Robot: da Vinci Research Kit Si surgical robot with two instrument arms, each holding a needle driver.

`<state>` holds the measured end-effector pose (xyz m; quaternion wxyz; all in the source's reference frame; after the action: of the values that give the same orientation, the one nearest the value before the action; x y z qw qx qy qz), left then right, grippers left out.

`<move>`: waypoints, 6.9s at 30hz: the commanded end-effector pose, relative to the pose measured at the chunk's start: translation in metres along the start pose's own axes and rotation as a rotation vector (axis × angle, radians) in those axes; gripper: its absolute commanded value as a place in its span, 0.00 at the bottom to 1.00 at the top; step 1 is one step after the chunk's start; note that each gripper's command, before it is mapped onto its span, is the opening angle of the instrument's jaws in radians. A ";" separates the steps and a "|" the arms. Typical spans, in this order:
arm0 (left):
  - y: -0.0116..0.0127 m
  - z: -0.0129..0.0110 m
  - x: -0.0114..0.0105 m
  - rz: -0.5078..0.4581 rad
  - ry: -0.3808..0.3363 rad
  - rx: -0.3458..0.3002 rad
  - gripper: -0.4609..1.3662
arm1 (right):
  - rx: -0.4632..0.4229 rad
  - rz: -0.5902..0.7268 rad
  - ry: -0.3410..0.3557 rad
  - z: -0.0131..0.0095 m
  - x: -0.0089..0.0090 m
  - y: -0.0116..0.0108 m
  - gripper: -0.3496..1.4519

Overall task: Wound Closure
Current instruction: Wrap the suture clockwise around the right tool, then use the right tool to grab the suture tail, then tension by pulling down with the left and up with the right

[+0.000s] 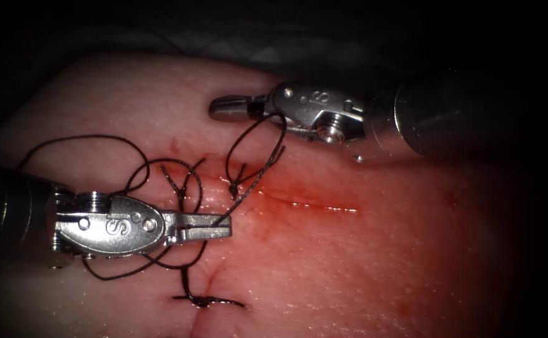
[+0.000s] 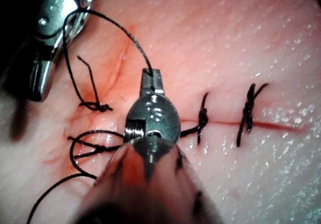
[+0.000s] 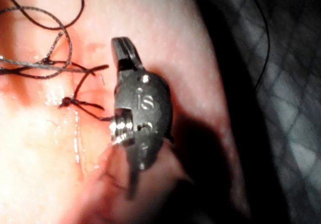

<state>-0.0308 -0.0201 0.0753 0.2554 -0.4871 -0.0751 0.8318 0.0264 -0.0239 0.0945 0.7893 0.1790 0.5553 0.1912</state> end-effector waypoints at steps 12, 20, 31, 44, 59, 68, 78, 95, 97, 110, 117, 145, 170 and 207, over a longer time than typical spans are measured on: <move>-0.0018 -0.0010 0.0013 -0.007 0.017 0.012 0.06 | -0.048 0.017 0.002 -0.0032 -0.0003 0.0013 0.00; -0.0060 -0.0005 0.0029 -0.036 0.043 0.018 0.06 | -0.036 0.028 0.002 -0.0062 0.0007 0.0002 0.00; -0.0089 0.0012 0.0031 -0.043 0.045 0.023 0.06 | 0.023 0.083 0.016 -0.0068 0.0010 -0.0017 0.00; -0.0084 0.0029 0.0028 -0.039 0.055 0.000 0.06 | -0.006 0.089 0.101 -0.0050 0.0007 0.0006 0.00; -0.0090 0.0052 0.0002 -0.019 -0.002 -0.005 0.06 | 0.067 0.157 0.252 -0.0031 0.0011 0.0026 0.00; -0.0104 0.0066 -0.0010 -0.018 -0.011 -0.026 0.06 | 0.194 0.234 0.336 -0.0023 0.0011 0.0036 0.00; -0.0113 0.0084 -0.0040 -0.030 -0.049 -0.043 0.06 | 0.411 0.264 0.402 -0.0013 0.0009 0.0043 0.00; -0.0143 0.0096 -0.0039 -0.041 -0.044 -0.062 0.06 | 0.734 0.178 0.197 -0.0022 0.0007 0.0034 0.00; -0.0143 0.0095 -0.0039 -0.042 -0.044 -0.063 0.06 | 0.751 0.172 0.165 -0.0022 0.0008 0.0034 0.00; -0.0142 0.0086 -0.0025 -0.059 -0.044 -0.098 0.06 | 0.877 0.100 -0.072 -0.0019 0.0010 0.0023 0.00; -0.0143 0.0082 -0.0024 -0.067 -0.046 -0.095 0.06 | 0.882 0.013 -0.302 -0.0019 0.0016 0.0019 0.00; -0.0135 0.0070 -0.0018 -0.078 -0.049 -0.093 0.06 | 0.822 -0.219 -0.677 -0.0007 0.0026 0.0011 0.70; -0.0123 0.0070 -0.0017 -0.079 -0.047 -0.100 0.06 | 0.828 -0.314 -0.698 -0.0007 0.0002 0.0008 0.61; -0.0094 0.0072 -0.0045 -0.098 -0.051 -0.117 0.06 | 0.836 -0.267 -0.631 -0.0003 0.0032 0.0015 0.00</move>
<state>-0.0318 -0.0137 0.0859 0.2682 -0.4738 -0.1511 0.8251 0.0270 -0.0210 0.0925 0.7962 0.4549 0.3388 -0.2107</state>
